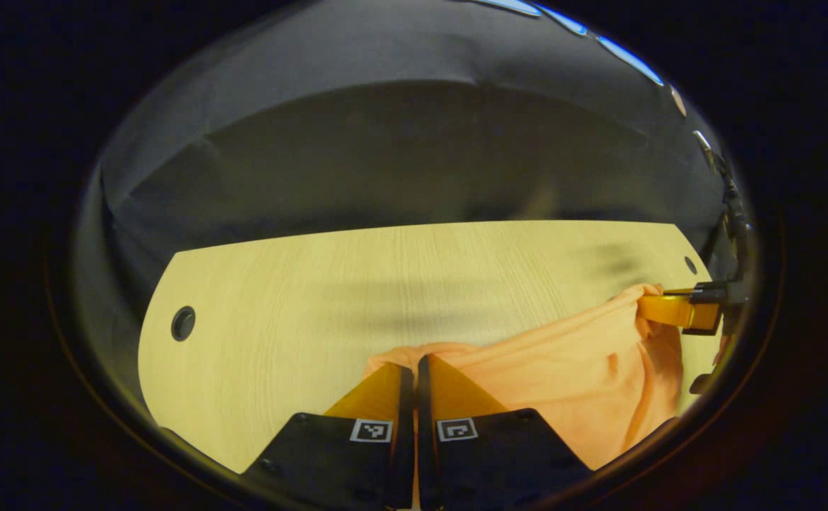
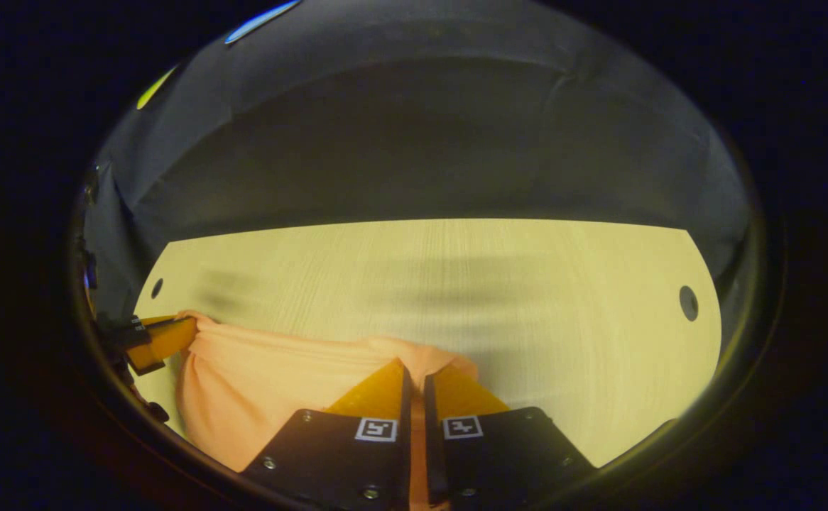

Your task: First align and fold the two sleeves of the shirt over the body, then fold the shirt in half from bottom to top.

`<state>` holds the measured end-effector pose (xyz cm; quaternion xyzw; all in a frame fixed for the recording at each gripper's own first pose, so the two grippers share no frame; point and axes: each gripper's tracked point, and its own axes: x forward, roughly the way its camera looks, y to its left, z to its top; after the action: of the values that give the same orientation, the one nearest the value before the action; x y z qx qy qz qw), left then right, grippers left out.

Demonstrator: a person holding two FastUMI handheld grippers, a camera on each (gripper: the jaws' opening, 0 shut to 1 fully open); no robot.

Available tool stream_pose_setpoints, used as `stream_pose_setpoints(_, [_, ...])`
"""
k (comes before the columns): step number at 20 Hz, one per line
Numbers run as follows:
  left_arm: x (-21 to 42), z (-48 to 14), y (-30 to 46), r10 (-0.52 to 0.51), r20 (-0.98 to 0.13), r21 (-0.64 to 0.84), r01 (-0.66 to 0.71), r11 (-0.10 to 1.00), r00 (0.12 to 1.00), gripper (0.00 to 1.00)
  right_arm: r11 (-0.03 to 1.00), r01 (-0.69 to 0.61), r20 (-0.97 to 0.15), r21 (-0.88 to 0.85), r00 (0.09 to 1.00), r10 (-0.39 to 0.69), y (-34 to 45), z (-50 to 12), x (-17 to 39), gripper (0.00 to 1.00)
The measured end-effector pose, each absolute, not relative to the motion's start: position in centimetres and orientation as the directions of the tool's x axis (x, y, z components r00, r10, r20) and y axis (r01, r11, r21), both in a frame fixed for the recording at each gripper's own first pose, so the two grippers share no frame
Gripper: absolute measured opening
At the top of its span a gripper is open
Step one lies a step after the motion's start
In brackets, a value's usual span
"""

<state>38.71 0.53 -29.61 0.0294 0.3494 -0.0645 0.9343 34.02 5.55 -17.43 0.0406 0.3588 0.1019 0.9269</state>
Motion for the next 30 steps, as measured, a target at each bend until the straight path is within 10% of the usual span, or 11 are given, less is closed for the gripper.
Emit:
stream_pose_setpoints(3, [38.6, -29.5, 1.1, -0.078, -0.661, 0.031, 0.131, 0.991, 0.746, 0.33, 0.973, -0.166, -0.649, 0.161, 0.725, 0.231, 4.9, -16.9, 33.9, 0.19])
stream_pose_setpoints(4, [38.6, -29.1, 1.0, -0.086, -0.655, 0.018, 0.130, 0.991, 0.751, 0.45, 0.975, -0.160, -0.646, 0.152, 0.731, 0.221, 4.4, -16.8, 33.7, 0.50])
stream_pose_setpoints(5, [38.4, -28.7, 0.9, -0.089, -0.648, 0.008, 0.124, 0.992, 0.756, 0.45, 0.977, -0.158, -0.644, 0.145, 0.735, 0.214, 4.1, -16.5, 33.9, 0.58])
stream_pose_setpoints(8, [37.3, -27.4, 1.1, -0.097, -0.649, -0.010, 0.118, 0.993, 0.755, 0.84, 0.977, -0.155, -0.632, 0.148, 0.745, 0.214, 3.9, -15.2, 32.9, 0.59])
stream_pose_setpoints(30, [8.9, -11.7, 0.3, -0.109, -0.558, -0.061, 0.090, 0.994, 0.823, 0.93, 0.962, -0.180, -0.595, 0.206, 0.757, 0.269, 2.5, -4.4, 4.5, 0.59])
